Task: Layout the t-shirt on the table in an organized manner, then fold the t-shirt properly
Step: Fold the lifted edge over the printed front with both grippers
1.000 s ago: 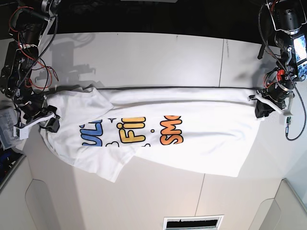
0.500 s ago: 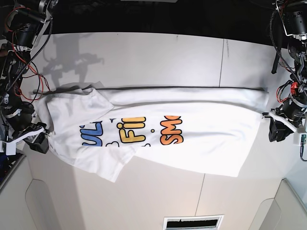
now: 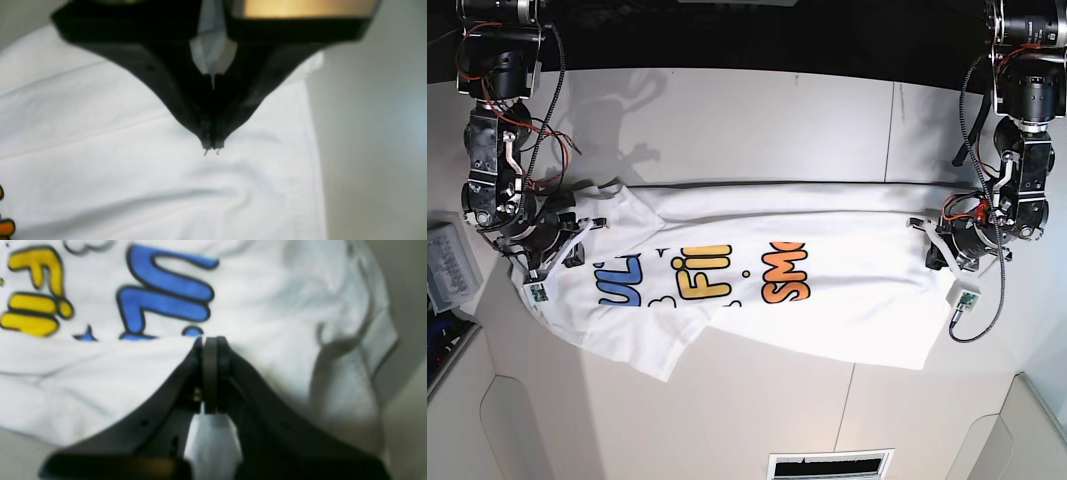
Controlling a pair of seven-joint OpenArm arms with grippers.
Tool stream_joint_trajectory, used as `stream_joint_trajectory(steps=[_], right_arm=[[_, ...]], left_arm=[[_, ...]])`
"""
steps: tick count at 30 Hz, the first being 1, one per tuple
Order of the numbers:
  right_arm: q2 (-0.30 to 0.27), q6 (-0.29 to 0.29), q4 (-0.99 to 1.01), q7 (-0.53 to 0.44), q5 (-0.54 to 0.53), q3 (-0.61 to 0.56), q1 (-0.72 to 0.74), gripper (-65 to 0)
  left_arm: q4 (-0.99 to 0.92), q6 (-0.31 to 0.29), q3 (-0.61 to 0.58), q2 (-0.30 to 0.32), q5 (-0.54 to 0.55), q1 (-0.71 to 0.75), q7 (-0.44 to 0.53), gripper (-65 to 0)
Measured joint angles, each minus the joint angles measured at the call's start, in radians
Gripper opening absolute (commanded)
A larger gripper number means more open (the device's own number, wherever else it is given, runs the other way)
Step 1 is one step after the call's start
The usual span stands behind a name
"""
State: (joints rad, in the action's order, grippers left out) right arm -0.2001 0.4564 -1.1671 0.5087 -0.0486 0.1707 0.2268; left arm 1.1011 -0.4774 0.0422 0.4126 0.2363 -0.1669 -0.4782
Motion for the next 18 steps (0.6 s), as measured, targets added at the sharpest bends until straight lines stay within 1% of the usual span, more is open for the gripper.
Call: stream_joint_trajectory(steps=[2,3,6,8,12,15,18], right_arm=[[0.001,-0.004,0.042,-0.008,0.017,-0.011,0.0,-65.0],[0.001,-0.007,0.06,-0.032,0.011,-0.011,-0.002,-65.0],[-0.013,0.001,0.118,-0.079,-0.008,-0.011,0.001,-65.0],[-0.019,0.007,0.143,-0.091,-0.02,-0.011,0.001,-65.0],[-0.039,0.006,0.144,-0.096,-0.071,-0.011,-0.034,-65.0],[-0.059,0.023,0.138,-0.121,-0.092,-0.011,-0.071,-65.0],[-0.075,0.026,0.117,-0.127,-0.116,-0.011,-0.106,-65.0]], left_arm=[[-0.024,-0.001,-0.011,0.0,-0.019,0.003,0.001,-65.0],[-0.035,-0.001,-0.011,0.001,-0.013,0.006,0.018,-65.0],[-0.061,-0.002,-0.01,0.003,-0.007,0.005,0.028,-65.0],[-0.069,-0.002,-0.009,0.003,-0.006,0.006,0.03,-65.0],[-0.065,-0.002,-0.009,0.003,0.008,0.043,0.042,-65.0],[-0.06,-0.009,-0.006,0.003,0.026,0.097,0.087,-65.0],[-0.047,-0.01,-0.003,0.006,0.03,0.129,0.116,-65.0]])
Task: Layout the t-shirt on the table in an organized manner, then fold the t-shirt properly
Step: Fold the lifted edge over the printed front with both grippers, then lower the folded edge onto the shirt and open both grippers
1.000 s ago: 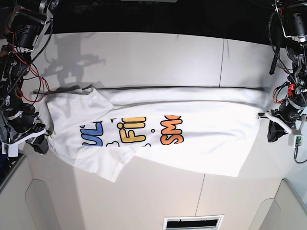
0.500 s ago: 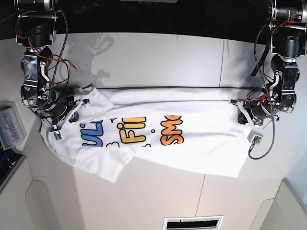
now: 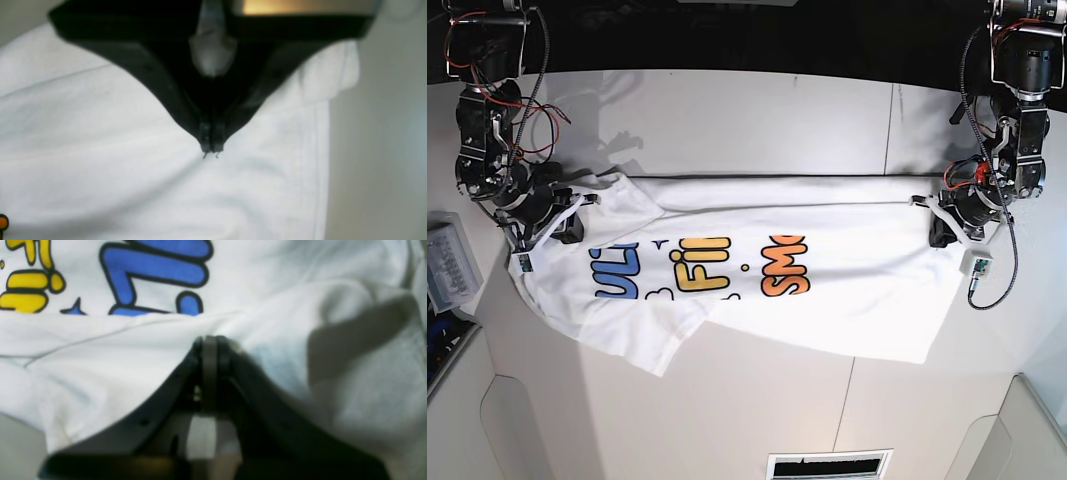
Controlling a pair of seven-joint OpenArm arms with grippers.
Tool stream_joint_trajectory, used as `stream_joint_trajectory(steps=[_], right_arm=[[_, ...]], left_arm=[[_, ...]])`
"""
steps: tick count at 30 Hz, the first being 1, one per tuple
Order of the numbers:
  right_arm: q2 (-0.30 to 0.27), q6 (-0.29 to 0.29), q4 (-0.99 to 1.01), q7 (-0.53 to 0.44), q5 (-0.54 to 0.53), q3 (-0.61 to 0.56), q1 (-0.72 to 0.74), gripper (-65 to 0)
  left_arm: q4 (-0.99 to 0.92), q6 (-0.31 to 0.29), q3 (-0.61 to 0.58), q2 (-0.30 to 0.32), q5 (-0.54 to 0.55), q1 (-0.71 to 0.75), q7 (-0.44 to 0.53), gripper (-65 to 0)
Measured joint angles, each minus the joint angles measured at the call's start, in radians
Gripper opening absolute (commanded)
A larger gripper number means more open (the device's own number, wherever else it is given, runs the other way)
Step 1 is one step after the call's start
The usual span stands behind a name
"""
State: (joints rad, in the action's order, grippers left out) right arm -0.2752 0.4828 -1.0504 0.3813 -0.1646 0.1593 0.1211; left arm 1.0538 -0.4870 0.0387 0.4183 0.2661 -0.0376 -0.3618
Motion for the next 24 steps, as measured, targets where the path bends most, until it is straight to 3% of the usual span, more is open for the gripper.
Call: stream_joint_trajectory(steps=[11,15,24], right_arm=[[-0.018,-0.016,-0.263,0.119,0.007,0.002,-0.182,-65.0],[-0.019,-0.016,-0.34,0.185,-0.021,0.002,-0.229,-65.0],[-0.021,-0.019,-0.451,0.229,-0.014,0.002,-0.347,-65.0]], left_arm=[[0.243,0.009,0.034,0.002,-0.02,0.188,-0.097,-65.0],[0.313,0.012,0.035,0.003,-0.024,0.259,-0.102,-65.0],[0.344,0.012,0.037,0.006,-0.016,0.324,-0.082,-65.0]])
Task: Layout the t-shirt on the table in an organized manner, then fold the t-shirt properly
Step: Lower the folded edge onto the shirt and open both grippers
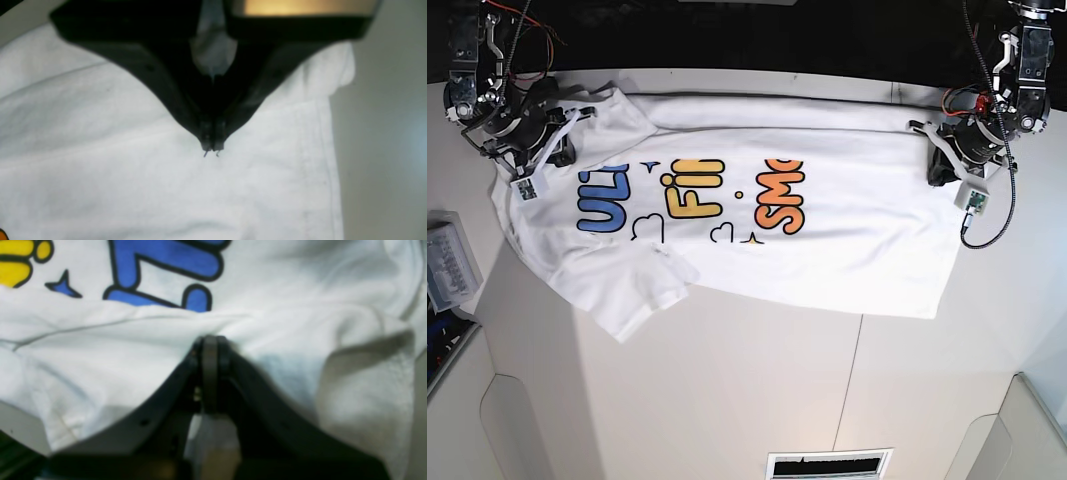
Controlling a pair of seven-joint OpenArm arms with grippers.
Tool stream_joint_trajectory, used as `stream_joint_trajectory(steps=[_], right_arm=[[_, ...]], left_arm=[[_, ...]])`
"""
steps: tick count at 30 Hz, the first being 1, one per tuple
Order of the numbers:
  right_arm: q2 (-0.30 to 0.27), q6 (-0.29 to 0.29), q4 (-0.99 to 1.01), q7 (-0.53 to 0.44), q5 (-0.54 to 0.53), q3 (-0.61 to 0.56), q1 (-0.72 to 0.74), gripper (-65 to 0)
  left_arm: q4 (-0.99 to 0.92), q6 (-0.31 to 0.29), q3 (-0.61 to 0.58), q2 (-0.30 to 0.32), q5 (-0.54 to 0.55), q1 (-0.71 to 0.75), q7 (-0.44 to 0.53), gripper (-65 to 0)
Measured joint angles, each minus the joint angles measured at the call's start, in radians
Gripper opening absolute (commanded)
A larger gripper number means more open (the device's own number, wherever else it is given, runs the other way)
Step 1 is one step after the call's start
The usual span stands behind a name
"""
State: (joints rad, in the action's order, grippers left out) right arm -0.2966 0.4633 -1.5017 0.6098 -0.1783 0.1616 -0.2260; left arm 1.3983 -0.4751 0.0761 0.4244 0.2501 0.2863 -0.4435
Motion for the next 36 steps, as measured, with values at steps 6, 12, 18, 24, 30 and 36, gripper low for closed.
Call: stream_joint_trajectory(steps=[6,12,18,24,30,36], right_arm=[[0.0,0.0,-0.008,0.0,-0.002,0.009,-0.026,-65.0],[0.002,0.008,-0.005,-0.021,-0.055,0.077,-0.028,-65.0],[0.006,-0.002,-0.076,0.003,-0.136,0.184,0.019,-65.0],[0.005,0.001,-0.2,-0.007,-0.216,0.227,0.102,-60.4],[0.006,0.007,-0.2,0.013,-0.187,0.229,0.203,-46.4],[-0.004,0.055,0.043,0.018,-0.147,0.23,0.343,-39.2]], left_arm=[[0.002,0.0,0.0,0.0,0.001,0.002,-0.004,-65.0],[0.023,0.066,-0.005,-0.002,-0.004,0.008,0.012,-65.0],[0.177,0.128,-0.009,-0.006,-0.041,0.017,-0.032,-65.0],[0.371,0.126,-0.01,-0.006,-0.053,-0.028,-0.02,-65.0],[0.308,0.132,-0.01,-0.006,-0.072,-0.13,-0.027,-53.7],[0.121,0.161,-0.01,-0.006,-0.072,-0.248,-0.031,-49.3]])
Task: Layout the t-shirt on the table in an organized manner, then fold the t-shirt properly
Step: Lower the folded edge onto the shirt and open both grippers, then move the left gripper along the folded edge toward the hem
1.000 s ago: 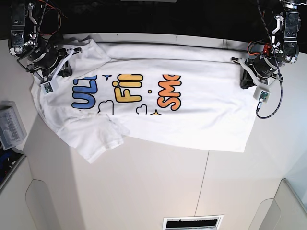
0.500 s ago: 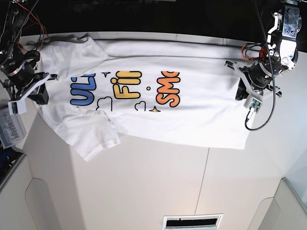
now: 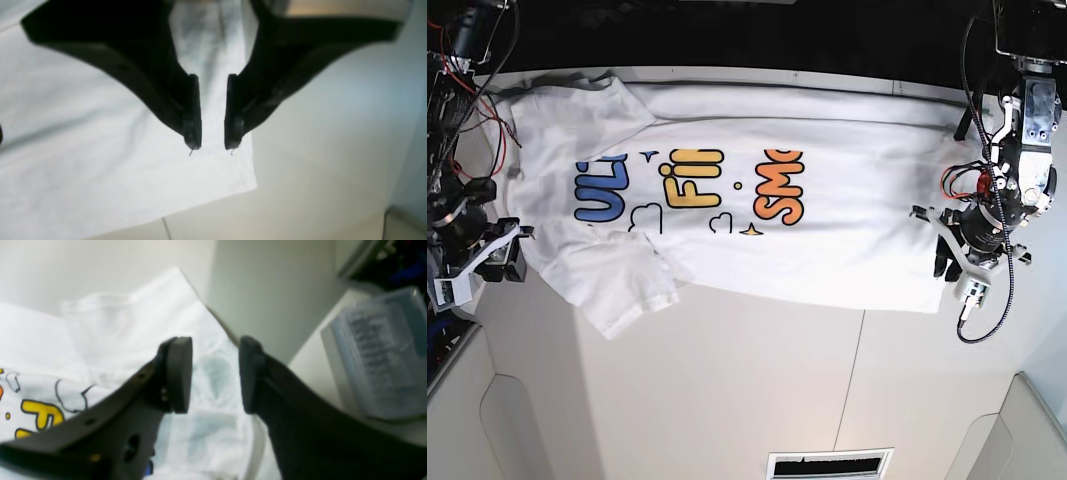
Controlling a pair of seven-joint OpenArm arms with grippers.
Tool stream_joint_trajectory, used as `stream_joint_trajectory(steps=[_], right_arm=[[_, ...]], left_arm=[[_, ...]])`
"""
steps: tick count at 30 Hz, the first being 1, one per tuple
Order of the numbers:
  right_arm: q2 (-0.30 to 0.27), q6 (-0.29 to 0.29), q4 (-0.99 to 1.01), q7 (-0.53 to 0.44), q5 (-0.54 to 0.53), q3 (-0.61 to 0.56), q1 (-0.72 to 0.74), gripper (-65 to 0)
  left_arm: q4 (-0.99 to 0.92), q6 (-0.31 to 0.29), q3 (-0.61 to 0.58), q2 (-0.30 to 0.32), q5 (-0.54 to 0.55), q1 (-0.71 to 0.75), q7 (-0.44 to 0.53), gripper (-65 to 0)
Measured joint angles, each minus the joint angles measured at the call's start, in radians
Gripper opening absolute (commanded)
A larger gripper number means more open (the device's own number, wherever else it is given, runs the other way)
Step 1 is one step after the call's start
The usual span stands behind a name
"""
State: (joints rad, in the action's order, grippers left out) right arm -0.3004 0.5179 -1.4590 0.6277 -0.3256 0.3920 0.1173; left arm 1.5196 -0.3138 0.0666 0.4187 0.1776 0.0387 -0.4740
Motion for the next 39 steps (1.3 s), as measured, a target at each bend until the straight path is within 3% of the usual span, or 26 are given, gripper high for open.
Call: stream_joint_trajectory(steps=[4,10,20,22,23,25,26,29,31,35,39], right_arm=[[-0.037,0.037,0.249,-0.003,-0.032,-0.005,0.122,-33.6],[-0.108,0.056,0.546,0.004,-0.034,-0.093,0.275,-32.0],[-0.118,0.063,0.758,-0.041,0.005,-0.304,0.365,-32.3],[-0.117,0.061,0.759,-0.075,0.053,-0.314,0.365,-37.9],[-0.117,0.058,0.759,-0.085,0.073,-0.314,0.365,-43.6],[-0.118,0.042,0.76,-0.101,0.089,-0.314,0.365,-63.2],[-0.118,0.039,0.761,-0.106,0.085,-0.314,0.365,-65.0],[-0.118,0.035,0.761,-0.117,0.088,-0.314,0.363,-65.0],[-0.117,0.027,0.763,-0.134,0.092,-0.314,0.363,-65.0],[-0.116,0.025,0.766,-0.156,0.097,-0.314,0.364,-65.0],[-0.112,0.021,0.766,-0.159,0.093,-0.314,0.363,-65.0]], left_arm=[[-0.079,0.004,0.0,0.0,-0.001,-0.051,0.003,-49.3],[-0.108,0.002,0.0,0.0,-0.001,-0.054,0.016,-49.3],[-0.108,0.003,0.0,0.0,-0.001,-0.056,0.029,-49.3],[-0.108,0.003,0.0,0.0,-0.001,-0.056,0.029,-49.3],[-0.108,0.003,0.0,0.0,-0.001,-0.056,0.029,-49.3],[-0.108,0.003,0.0,0.0,-0.001,-0.056,0.029,-49.3],[-0.108,0.003,0.0,0.0,-0.001,-0.056,0.029,-49.3],[-0.108,0.008,0.0,0.0,-0.002,-0.056,0.03,-49.3],[-0.145,0.053,0.011,-0.002,-0.013,-0.084,0.057,-49.3],[-0.354,0.081,0.15,0.005,0.026,-0.23,0.063,-49.3],[-0.634,-0.047,0.305,0.042,0.148,-0.381,0.027,-49.3]])
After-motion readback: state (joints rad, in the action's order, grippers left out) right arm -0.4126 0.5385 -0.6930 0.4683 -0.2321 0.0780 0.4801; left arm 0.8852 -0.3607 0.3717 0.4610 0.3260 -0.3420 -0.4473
